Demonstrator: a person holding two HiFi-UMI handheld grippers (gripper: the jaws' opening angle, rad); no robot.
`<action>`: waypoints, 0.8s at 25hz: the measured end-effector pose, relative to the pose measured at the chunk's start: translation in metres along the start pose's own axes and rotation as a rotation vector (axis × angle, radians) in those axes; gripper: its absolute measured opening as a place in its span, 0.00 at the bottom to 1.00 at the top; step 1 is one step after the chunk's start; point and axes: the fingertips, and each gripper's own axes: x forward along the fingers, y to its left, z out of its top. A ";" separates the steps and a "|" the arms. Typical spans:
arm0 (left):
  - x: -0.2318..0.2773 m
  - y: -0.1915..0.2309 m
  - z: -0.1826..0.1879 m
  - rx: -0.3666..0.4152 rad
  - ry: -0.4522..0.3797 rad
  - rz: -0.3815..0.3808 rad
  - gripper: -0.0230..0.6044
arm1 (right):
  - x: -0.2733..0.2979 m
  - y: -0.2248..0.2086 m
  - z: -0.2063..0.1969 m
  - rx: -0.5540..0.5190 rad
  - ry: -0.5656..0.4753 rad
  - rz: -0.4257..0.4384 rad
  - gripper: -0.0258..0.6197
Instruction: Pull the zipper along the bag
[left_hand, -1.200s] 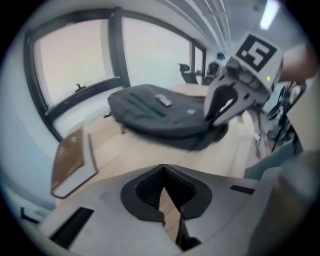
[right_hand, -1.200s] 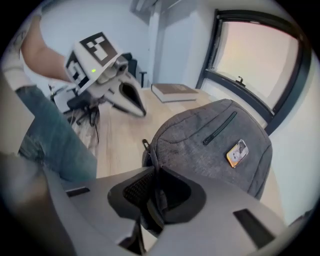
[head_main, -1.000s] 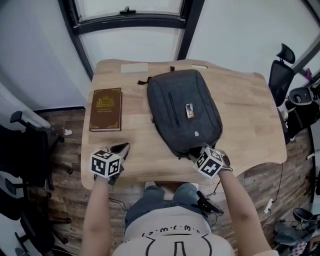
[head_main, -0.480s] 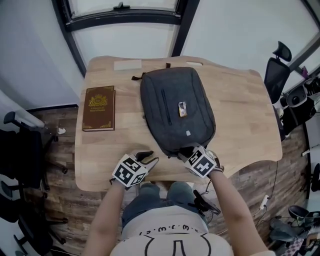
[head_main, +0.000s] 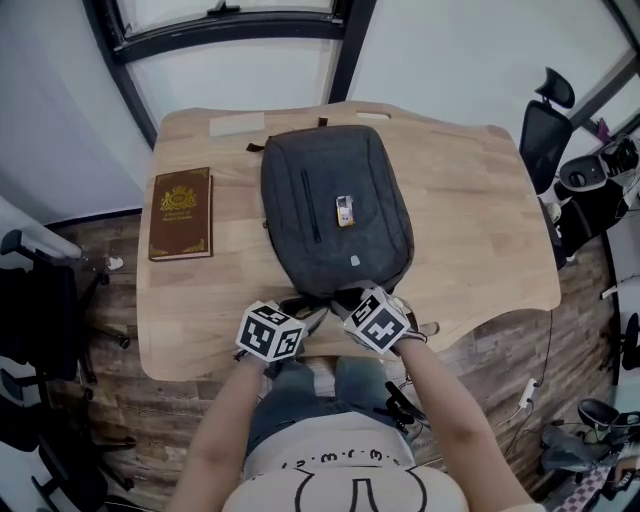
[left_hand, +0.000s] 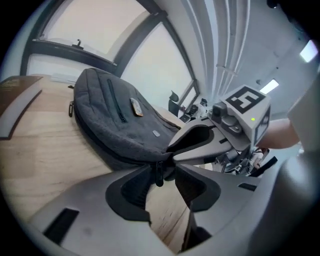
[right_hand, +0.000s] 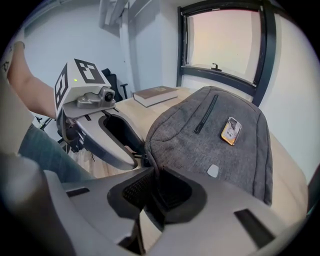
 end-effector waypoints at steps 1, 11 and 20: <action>0.001 0.003 0.001 -0.025 -0.007 0.024 0.27 | 0.001 0.000 0.000 0.000 -0.005 -0.002 0.20; 0.000 0.004 -0.004 -0.032 0.019 0.115 0.08 | -0.001 -0.001 -0.001 0.011 -0.051 -0.034 0.20; -0.009 0.009 -0.007 0.323 0.183 0.273 0.07 | -0.011 0.000 0.004 -0.113 -0.036 -0.052 0.18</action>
